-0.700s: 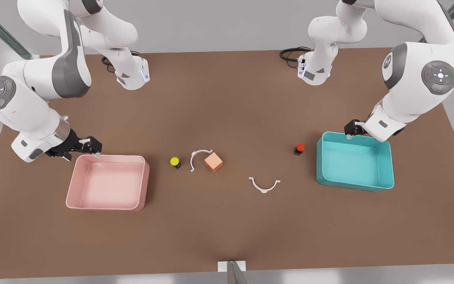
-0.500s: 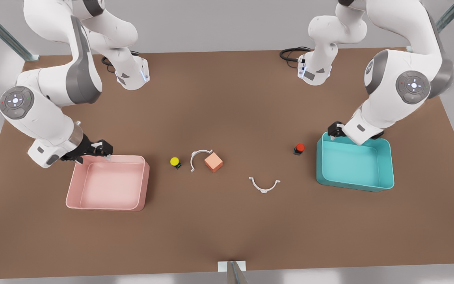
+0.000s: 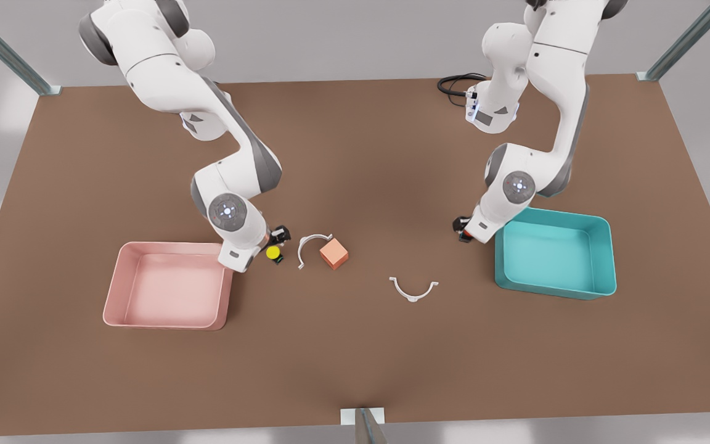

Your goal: Place the red button in the blue storage box with the left arm, and place the yellow button in the pink storage box with the right arm

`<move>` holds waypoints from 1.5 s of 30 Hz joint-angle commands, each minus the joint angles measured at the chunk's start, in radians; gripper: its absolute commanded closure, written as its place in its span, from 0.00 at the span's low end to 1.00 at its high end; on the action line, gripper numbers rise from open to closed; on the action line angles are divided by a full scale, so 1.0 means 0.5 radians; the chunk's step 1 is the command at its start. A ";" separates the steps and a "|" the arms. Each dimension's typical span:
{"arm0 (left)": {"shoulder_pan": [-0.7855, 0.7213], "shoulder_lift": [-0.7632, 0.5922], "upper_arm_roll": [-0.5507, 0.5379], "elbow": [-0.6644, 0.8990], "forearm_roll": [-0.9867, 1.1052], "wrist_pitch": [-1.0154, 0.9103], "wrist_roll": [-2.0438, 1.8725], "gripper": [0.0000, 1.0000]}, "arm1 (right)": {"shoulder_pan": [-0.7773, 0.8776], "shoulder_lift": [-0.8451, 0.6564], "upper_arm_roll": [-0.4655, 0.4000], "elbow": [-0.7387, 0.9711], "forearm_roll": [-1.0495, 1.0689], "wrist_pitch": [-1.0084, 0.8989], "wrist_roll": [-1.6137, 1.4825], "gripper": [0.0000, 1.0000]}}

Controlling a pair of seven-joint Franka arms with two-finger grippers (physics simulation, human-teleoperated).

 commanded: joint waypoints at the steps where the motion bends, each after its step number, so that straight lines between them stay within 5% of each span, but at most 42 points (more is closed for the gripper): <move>1: 0.000 0.021 0.000 -0.051 0.002 0.404 -0.420 0.00 | -0.001 0.036 0.009 -0.023 -0.054 0.262 0.239 0.00; 11: -0.013 0.190 -0.003 -0.220 0.002 0.582 -0.423 0.02 | -0.148 0.054 0.052 -0.330 -0.051 0.553 0.031 0.00; 13: -0.016 0.184 -0.009 -0.238 0.002 0.582 -0.423 0.22 | -0.130 0.125 0.052 -0.336 -0.051 0.654 0.046 0.00; 27: -0.022 0.196 -0.012 -0.241 0.002 0.582 -0.426 0.49 | -0.124 0.128 0.110 -0.499 -0.186 0.654 0.046 0.00; 36: -0.007 -0.267 -0.019 -0.226 0.005 0.159 -0.408 0.50 | -0.139 0.217 0.110 -0.603 -0.183 0.903 0.034 0.00; 45: 0.049 -0.390 0.662 -0.060 0.005 -0.206 0.844 0.50 | -0.136 0.284 0.110 -0.674 -0.186 1.029 -0.025 0.00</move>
